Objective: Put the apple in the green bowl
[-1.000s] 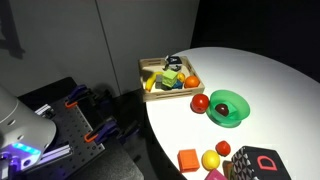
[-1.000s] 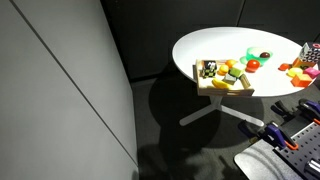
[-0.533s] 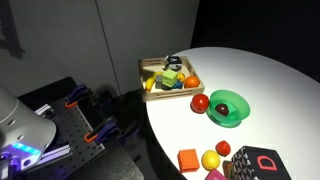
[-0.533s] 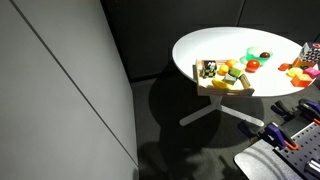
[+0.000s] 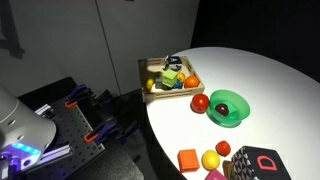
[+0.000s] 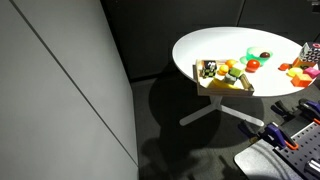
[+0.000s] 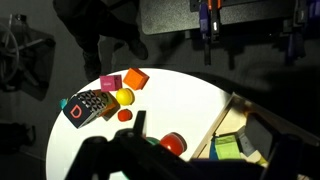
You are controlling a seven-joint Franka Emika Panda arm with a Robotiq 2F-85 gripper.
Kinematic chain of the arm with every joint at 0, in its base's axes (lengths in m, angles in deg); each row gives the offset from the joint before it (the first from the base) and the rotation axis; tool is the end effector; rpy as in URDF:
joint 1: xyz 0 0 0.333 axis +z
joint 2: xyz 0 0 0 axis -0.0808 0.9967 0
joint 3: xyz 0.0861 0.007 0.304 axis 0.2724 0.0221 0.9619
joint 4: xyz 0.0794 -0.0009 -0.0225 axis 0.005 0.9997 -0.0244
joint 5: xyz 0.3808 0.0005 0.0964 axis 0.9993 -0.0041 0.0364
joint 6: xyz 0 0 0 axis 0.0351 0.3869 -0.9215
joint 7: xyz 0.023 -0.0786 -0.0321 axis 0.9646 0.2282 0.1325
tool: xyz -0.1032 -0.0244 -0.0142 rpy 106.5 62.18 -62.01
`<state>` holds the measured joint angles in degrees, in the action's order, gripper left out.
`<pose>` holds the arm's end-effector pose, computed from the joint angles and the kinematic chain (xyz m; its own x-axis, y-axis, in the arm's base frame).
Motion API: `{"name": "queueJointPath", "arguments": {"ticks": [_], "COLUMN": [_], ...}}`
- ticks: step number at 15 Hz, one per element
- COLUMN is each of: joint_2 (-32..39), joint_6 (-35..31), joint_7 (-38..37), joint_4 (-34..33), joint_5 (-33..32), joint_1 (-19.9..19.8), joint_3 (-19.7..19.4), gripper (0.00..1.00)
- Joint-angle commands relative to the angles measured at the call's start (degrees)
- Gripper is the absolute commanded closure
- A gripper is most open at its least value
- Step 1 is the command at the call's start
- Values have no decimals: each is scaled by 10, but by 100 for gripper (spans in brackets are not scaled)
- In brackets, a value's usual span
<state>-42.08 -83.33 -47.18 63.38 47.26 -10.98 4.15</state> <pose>0.3840 -0.0798 0.4862 0.9698 -0.1712 -0.1737 -0.1107 -0.9436 0.3122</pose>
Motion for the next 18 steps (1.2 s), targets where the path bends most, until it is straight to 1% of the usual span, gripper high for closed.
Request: {"name": "queueJointPath", "arguments": {"ticks": [1, 7, 11, 16, 18], "joint_2": [18, 53, 80, 123, 144], "joint_6": [-59, -170, -229, -283, -300], "joint_7": [-45, -91, -93, -87, -93], "joint_4": [22, 60, 76, 82, 81], "joint_5": [-15, 2, 27, 59, 53], "joint_1": [-8, -24, -34, -49, -58], "joint_3": [-6, -24, -47, -71, -77], "gripper": [0, 0, 0, 0, 0]}}
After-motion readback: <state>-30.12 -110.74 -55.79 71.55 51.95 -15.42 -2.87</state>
